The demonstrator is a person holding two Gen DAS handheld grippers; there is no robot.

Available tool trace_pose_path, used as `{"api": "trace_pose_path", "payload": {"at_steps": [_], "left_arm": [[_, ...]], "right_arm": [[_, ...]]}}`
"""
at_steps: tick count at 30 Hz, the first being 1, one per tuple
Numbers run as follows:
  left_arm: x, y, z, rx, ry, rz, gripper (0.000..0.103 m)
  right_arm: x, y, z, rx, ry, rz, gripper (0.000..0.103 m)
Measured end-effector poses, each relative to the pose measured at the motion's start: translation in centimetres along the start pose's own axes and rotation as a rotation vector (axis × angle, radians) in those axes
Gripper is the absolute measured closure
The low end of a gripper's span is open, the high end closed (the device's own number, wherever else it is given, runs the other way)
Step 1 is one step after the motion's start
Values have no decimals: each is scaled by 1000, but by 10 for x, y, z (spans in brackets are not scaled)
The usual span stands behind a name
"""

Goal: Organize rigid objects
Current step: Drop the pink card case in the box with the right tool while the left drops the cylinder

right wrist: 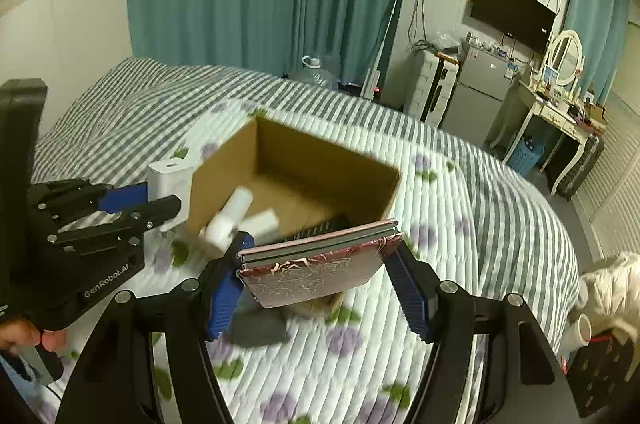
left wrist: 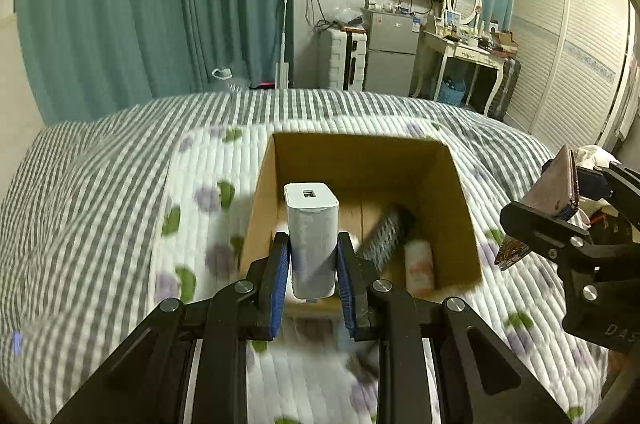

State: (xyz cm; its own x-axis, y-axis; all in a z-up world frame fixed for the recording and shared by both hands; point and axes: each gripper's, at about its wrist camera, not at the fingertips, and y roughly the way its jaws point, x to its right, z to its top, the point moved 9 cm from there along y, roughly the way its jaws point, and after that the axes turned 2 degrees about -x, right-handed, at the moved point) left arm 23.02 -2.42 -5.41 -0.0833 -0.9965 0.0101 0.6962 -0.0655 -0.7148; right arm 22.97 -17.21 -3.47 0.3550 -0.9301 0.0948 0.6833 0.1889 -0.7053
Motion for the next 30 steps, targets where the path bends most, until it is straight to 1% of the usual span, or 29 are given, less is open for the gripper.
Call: {"api": "trace_pose_path", "payload": {"at_steps": [2, 5, 9, 11, 13, 15, 17, 18, 21, 22, 25, 26, 27, 28, 29, 30], "left_arm": [[2, 18, 7, -22, 16, -1, 80], [8, 54, 11, -77, 32, -16, 80], [11, 98, 4, -129, 30, -21, 80], [13, 116, -2, -151, 47, -35, 80], [15, 127, -4, -165, 58, -52, 80], [16, 131, -3, -166, 59, -60, 79], [16, 131, 1, -151, 53, -57, 79], [14, 131, 4, -143, 49, -43, 77], [9, 129, 6, -140, 46, 2, 77], [7, 125, 7, -123, 44, 13, 77], [5, 113, 13, -96, 35, 12, 73], [4, 106, 15, -86, 34, 13, 65], [3, 98, 18, -70, 36, 22, 52], [1, 88, 20, -43, 38, 39, 46], [-1, 80, 22, -24, 40, 52, 43], [-3, 70, 24, -1, 43, 68, 43]], "right_arm": [[6, 14, 14, -1, 10, -4, 36], [16, 39, 22, -16, 22, -13, 36], [24, 77, 16, -59, 21, -15, 36], [26, 96, 10, -80, 24, -8, 36], [26, 103, 10, -70, 21, 5, 36], [25, 110, 10, -78, 20, 20, 36], [24, 115, 13, -78, 2, 22, 36], [26, 117, 16, -75, -2, 18, 36], [28, 124, 23, -74, 4, 26, 36], [28, 125, 24, -73, 6, 26, 36], [27, 128, 28, -64, 8, 31, 36], [27, 127, 29, -60, 11, 36, 36], [27, 128, 31, -55, 19, 41, 35], [28, 126, 33, -48, 27, 37, 26], [31, 122, 36, -31, 42, 18, 22], [35, 116, 39, -15, 57, 5, 20]]}}
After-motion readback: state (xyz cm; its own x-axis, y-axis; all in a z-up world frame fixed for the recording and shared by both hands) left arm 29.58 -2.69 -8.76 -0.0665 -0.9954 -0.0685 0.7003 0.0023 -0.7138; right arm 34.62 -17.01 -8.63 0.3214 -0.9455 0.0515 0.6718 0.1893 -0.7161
